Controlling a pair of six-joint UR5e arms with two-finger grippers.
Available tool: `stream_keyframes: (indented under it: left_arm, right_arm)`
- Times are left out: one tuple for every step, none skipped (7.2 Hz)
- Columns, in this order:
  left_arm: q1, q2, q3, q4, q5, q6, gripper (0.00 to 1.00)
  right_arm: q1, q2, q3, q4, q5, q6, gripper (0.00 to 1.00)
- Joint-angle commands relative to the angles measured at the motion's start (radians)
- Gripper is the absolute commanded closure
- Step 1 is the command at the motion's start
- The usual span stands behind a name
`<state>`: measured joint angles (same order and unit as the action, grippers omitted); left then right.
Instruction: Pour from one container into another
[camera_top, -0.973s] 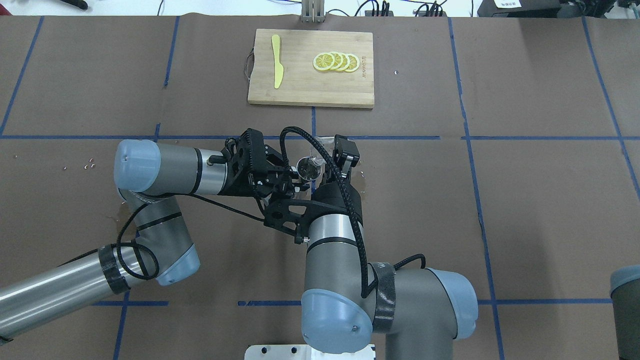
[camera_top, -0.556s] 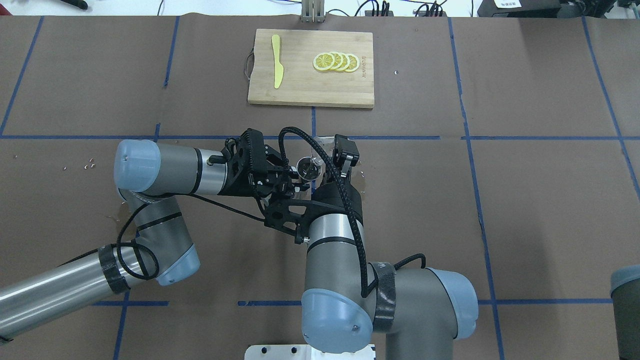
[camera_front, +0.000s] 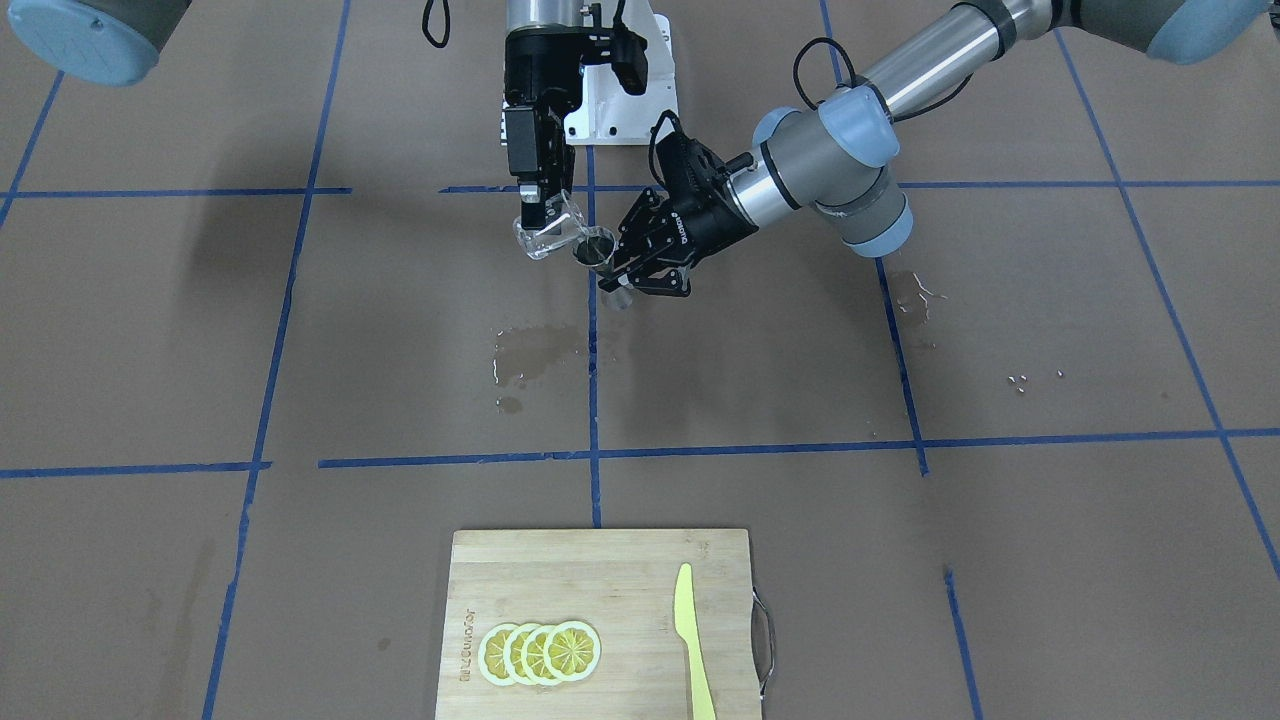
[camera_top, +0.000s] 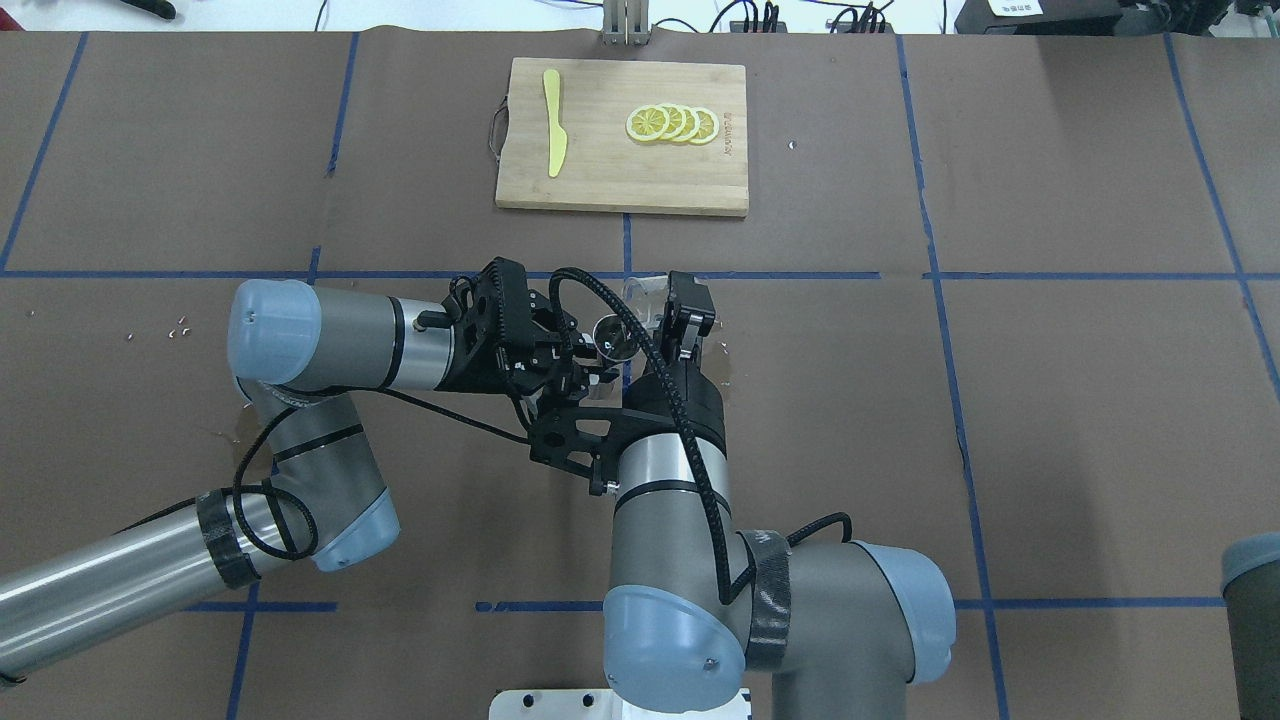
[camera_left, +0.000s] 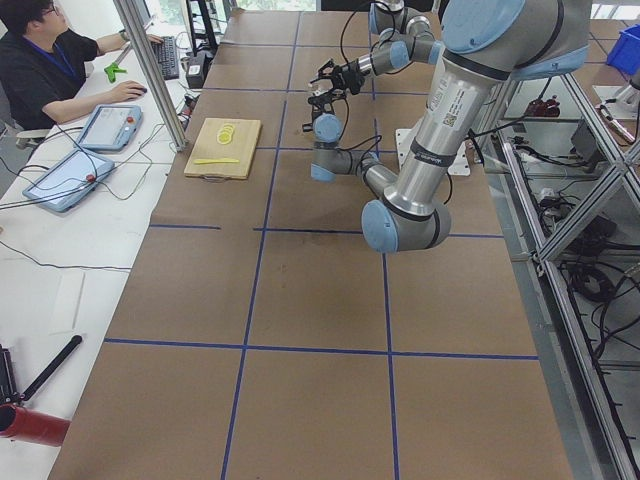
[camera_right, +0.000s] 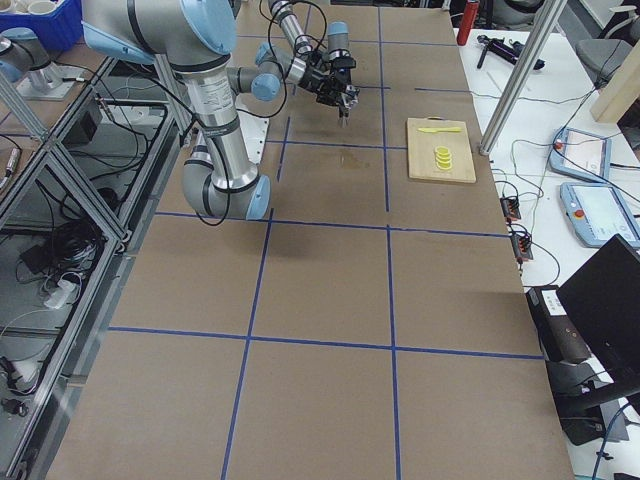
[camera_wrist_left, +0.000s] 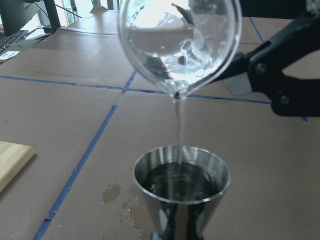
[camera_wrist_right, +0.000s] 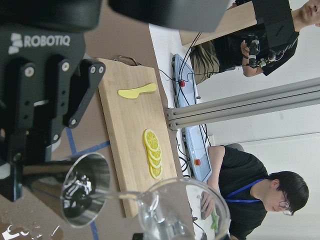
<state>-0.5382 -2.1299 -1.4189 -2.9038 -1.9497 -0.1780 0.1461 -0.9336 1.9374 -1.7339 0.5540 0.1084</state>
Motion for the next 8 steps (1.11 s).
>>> stream_keyframes:
  left_arm:
    - [0.001, 0.001, 0.000, 0.000, 0.000, 0.000, 1.00]
    - [0.000, -0.001, 0.000, 0.000, 0.000, 0.000, 1.00]
    - [0.000, -0.001, 0.000, 0.000, 0.000, 0.000, 1.00]
    - [0.000, -0.001, 0.000, 0.000, 0.000, 0.000, 1.00]
    - [0.000, 0.001, 0.000, 0.000, 0.000, 0.000, 1.00]
    - [0.000, 0.001, 0.000, 0.000, 0.000, 0.000, 1.00]
    - [0.000, 0.001, 0.000, -0.002, 0.000, 0.000, 1.00]
    - [0.000, 0.001, 0.000, -0.002, 0.000, 0.000, 1.00]
  right_arm:
    - [-0.002, 0.004, 0.000, -0.021, -0.011, -0.036, 1.00]
    - [-0.002, 0.004, 0.000, -0.022, -0.011, -0.044, 1.00]
    - [-0.002, 0.004, 0.000, -0.022, -0.011, -0.047, 1.00]
    - [-0.002, 0.002, 0.000, -0.022, -0.011, -0.049, 1.00]
    - [-0.002, 0.004, 0.006, -0.019, -0.006, -0.049, 1.00]
    - [0.000, 0.004, 0.024, -0.010, 0.003, -0.036, 1.00]
    - [0.006, 0.002, 0.059, 0.016, 0.038, -0.027, 1.00]
    - [0.010, -0.007, 0.061, 0.087, 0.068, 0.049, 1.00]
